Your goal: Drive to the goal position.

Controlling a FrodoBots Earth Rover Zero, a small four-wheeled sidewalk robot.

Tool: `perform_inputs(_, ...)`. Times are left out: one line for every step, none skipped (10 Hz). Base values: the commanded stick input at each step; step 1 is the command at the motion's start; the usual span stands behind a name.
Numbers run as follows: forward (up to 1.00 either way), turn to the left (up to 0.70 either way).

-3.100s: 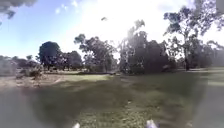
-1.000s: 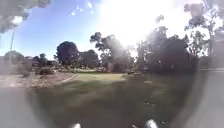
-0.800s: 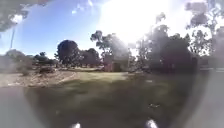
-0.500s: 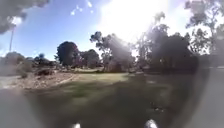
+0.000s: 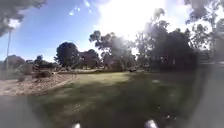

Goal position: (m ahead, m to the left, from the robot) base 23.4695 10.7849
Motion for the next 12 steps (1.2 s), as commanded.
perform_inputs(0.70,0.00)
perform_inputs(0.70,0.00)
perform_inputs(0.70,0.00)
perform_inputs(0.70,0.00)
perform_inputs(0.70,0.00)
perform_inputs(0.70,0.00)
perform_inputs(0.70,0.00)
perform_inputs(0.70,0.00)
perform_inputs(0.70,0.00)
perform_inputs(0.70,0.00)
perform_inputs(0.70,0.00)
perform_inputs(0.70,0.00)
